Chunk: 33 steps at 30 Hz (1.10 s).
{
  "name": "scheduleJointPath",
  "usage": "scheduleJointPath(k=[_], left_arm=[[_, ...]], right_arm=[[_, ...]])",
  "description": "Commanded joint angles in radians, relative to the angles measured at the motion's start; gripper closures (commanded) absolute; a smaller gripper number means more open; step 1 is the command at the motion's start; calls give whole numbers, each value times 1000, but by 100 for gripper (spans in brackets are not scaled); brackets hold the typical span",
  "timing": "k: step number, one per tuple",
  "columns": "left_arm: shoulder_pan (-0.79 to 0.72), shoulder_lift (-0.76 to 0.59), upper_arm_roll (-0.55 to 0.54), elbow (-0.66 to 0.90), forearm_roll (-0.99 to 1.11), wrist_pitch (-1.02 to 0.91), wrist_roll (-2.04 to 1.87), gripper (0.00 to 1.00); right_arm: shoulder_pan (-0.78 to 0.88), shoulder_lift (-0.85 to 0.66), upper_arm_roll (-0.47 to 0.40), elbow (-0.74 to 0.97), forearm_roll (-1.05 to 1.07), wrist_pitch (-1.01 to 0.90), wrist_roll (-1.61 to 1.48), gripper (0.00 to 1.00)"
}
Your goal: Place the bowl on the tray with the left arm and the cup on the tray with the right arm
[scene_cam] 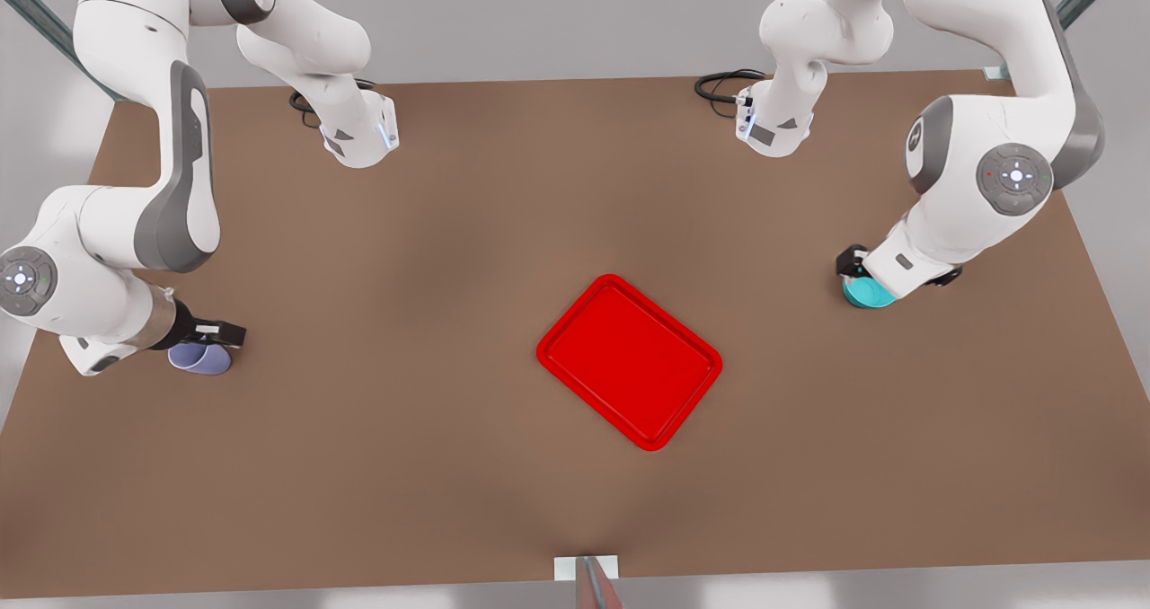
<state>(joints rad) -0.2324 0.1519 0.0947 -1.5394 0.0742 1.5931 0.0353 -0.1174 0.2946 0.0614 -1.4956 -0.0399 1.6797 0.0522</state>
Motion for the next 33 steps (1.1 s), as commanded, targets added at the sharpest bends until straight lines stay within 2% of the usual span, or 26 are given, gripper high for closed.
scheduleJointPath(k=[1,2,3,5,7,8,12,15,18,23,24,25,26,27,33], left_arm=[[-2,0,0,1,10,1,0,0],[-1,0,2,-17,10,-4,-2,0],[8,-8,26,-122,9,1,-6,0],[96,-14,154,-349,-154,185,79,0],[192,9,183,-530,-234,390,374,0],[222,26,183,-567,-235,416,474,0],[309,101,183,-594,-234,476,748,0],[340,153,183,-594,-238,553,756,0],[354,230,183,-596,-356,573,755,0],[354,270,181,-605,-356,573,756,0],[354,271,181,-604,-356,573,756,7],[354,276,181,-604,-356,571,755,41],[354,276,181,-602,-355,571,755,60],[354,278,180,-600,-355,567,752,74],[354,293,180,-596,-355,576,749,77]], right_arm=[[-1,0,0,0,0,0,0,0],[-1,0,0,0,0,0,0,0],[-1,0,0,0,0,0,0,0],[-1,0,-2,0,0,0,0,0],[-11,1,-2,-15,-2,5,2,0],[-31,8,-2,-34,-2,12,2,0],[-108,66,-2,-40,-5,26,-41,0],[-103,61,2,-38,-2,21,-41,0],[-105,63,2,-37,-2,20,-41,0],[-105,63,2,-35,-2,20,-43,0],[-105,64,2,-34,-2,18,-43,0],[-105,64,2,-34,-2,18,-43,0],[-105,63,2,-34,-2,18,-43,0],[-105,64,2,-34,-2,20,-43,0],[-107,64,2,-34,-2,18,-43,0]])
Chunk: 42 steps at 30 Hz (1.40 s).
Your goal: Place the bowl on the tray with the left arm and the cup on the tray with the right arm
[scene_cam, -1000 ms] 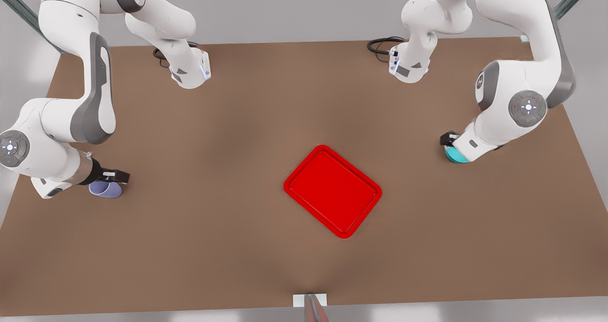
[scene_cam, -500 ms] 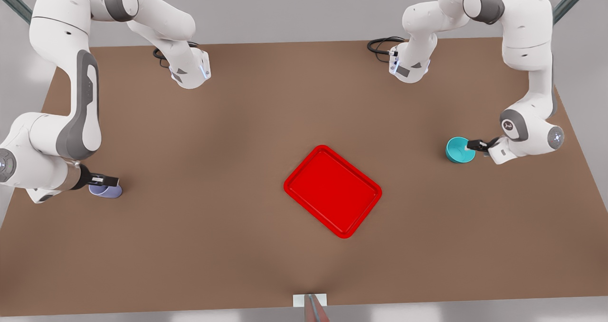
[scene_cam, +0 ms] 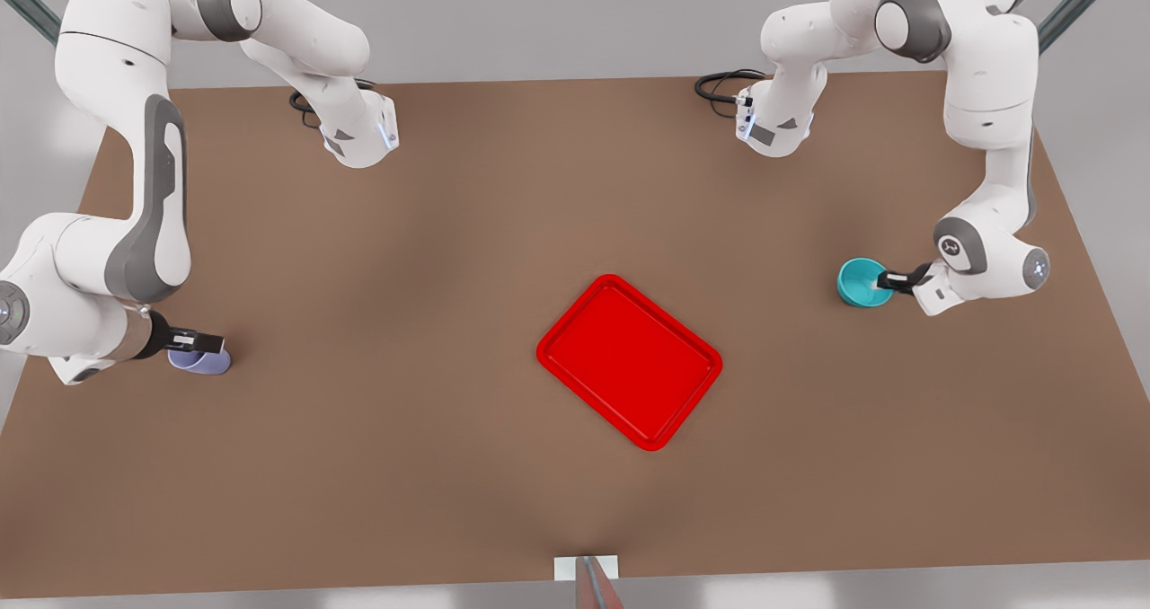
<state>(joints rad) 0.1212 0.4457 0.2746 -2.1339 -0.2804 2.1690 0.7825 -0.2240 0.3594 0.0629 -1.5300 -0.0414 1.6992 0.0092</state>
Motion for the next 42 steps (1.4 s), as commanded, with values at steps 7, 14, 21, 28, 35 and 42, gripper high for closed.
scheduleJointPath(k=[7,14,21,28,35,42], left_arm=[[-2,-4,-11,8,0,-20,-66,79],[-299,-117,-87,124,-43,-74,-546,79],[-618,117,-114,457,-203,-21,-1121,79],[-623,208,-114,526,-192,-20,-1148,67],[-606,196,-101,532,-188,-17,-1143,0],[-476,-257,-52,578,279,-644,-601,0]], right_arm=[[0,1,0,-1,0,0,-2,0],[0,1,0,-1,0,-1,-2,0],[0,1,0,1,0,-1,-2,0],[0,1,0,1,0,0,-2,0],[-3,3,0,1,0,0,-2,0],[-3,3,0,1,0,2,-2,0]])
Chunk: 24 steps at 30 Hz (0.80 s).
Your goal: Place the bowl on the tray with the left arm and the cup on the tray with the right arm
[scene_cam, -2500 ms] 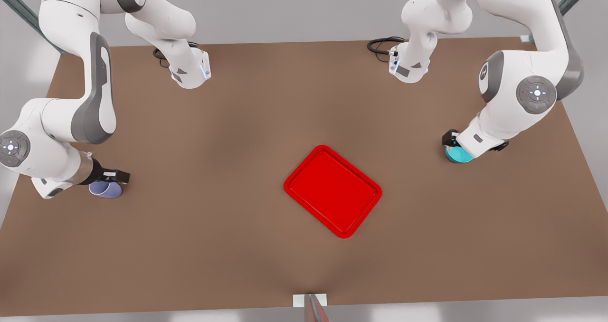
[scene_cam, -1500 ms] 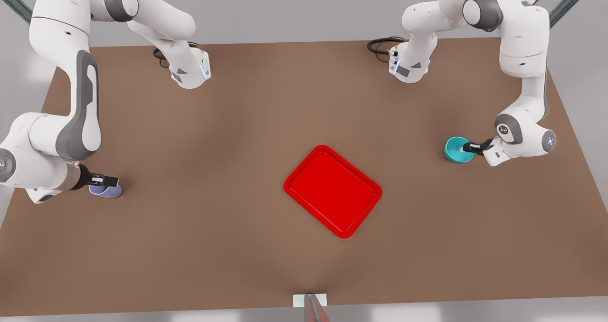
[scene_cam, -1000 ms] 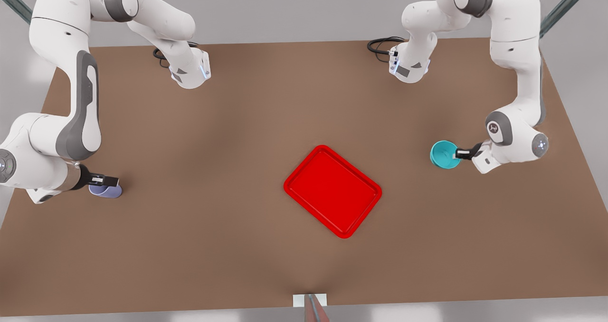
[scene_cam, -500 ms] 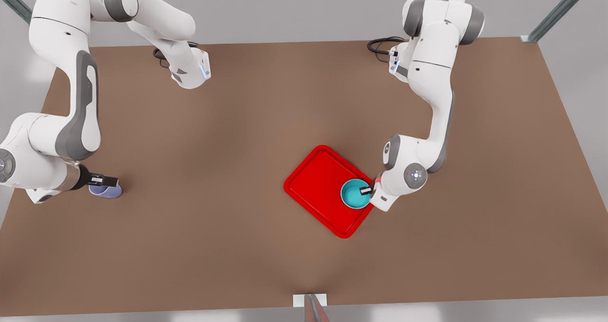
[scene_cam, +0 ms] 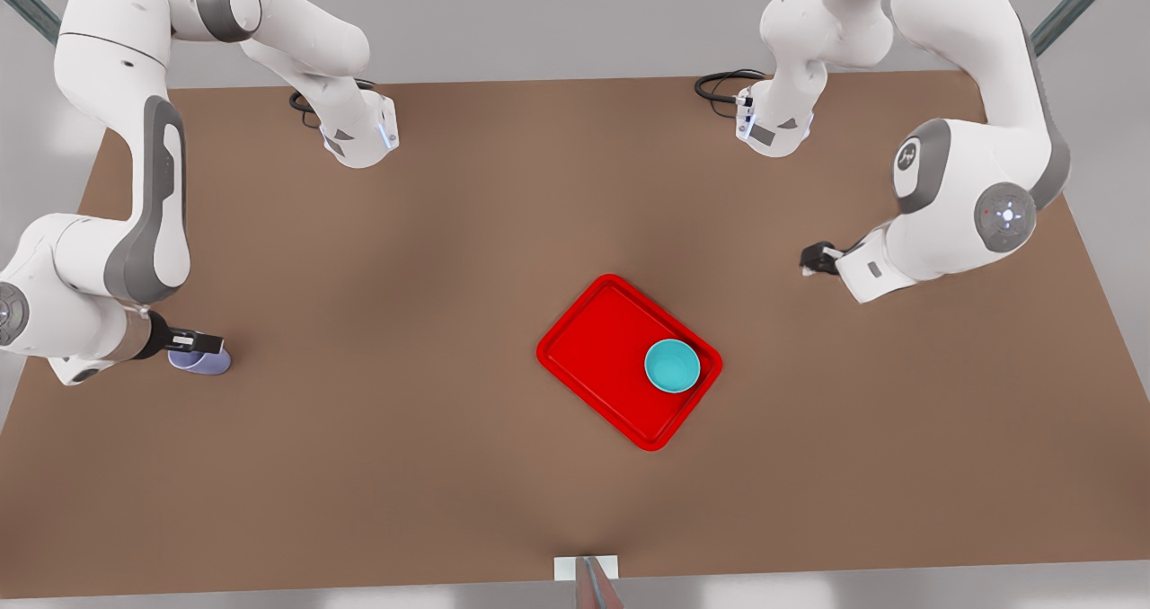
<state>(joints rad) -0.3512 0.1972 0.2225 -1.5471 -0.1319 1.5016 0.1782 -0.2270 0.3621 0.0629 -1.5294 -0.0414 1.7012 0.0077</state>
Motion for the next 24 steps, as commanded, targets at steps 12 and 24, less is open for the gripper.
scheduleJointPath(k=[12,24], left_arm=[[21,28,18,42,92,-21,3,0],[21,28,18,41,92,-24,6,0]], right_arm=[[-287,224,-6,-6,54,157,-331,0],[-282,253,-8,-100,2,253,-328,4]])
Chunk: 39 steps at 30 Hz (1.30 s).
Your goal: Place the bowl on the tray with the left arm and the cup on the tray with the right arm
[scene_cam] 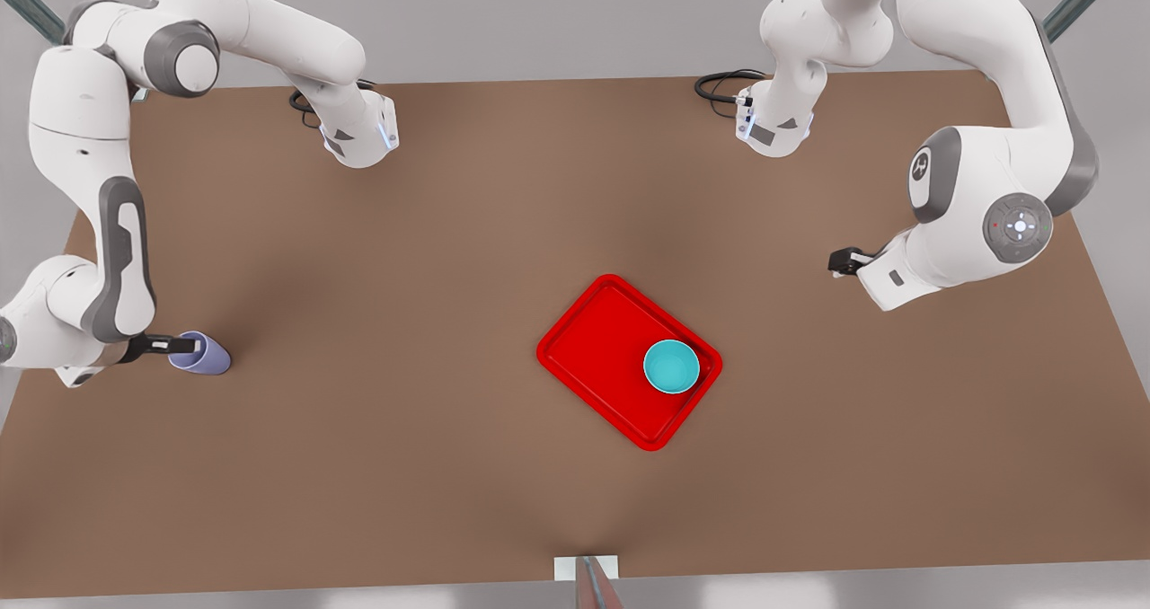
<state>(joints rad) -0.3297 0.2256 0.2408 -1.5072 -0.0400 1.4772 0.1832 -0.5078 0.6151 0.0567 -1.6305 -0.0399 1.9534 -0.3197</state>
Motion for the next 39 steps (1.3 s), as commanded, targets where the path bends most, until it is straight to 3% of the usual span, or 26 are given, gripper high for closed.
scheduleJointPath(k=[1,4,7,9,24,32,34,39], left_arm=[[0,0,-1,1,0,0,-1,0],[0,1,0,1,0,0,-1,0],[0,0,0,1,0,-2,-4,0],[0,-2,0,1,0,-2,-4,0],[0,6,0,2,0,-11,5,0],[0,6,0,2,0,-11,10,0],[0,6,0,2,0,-11,9,0],[0,8,-1,5,3,-9,-4,0]], right_arm=[[2,0,0,0,0,-1,1,21],[0,9,0,1,0,-2,1,63],[3,14,-1,4,-2,-2,2,68],[5,14,0,6,-8,-8,4,78],[11,14,12,50,-20,-47,67,79],[227,8,32,176,46,-261,341,79],[244,9,60,178,81,-263,412,79],[264,15,235,178,89,-261,691,79]])
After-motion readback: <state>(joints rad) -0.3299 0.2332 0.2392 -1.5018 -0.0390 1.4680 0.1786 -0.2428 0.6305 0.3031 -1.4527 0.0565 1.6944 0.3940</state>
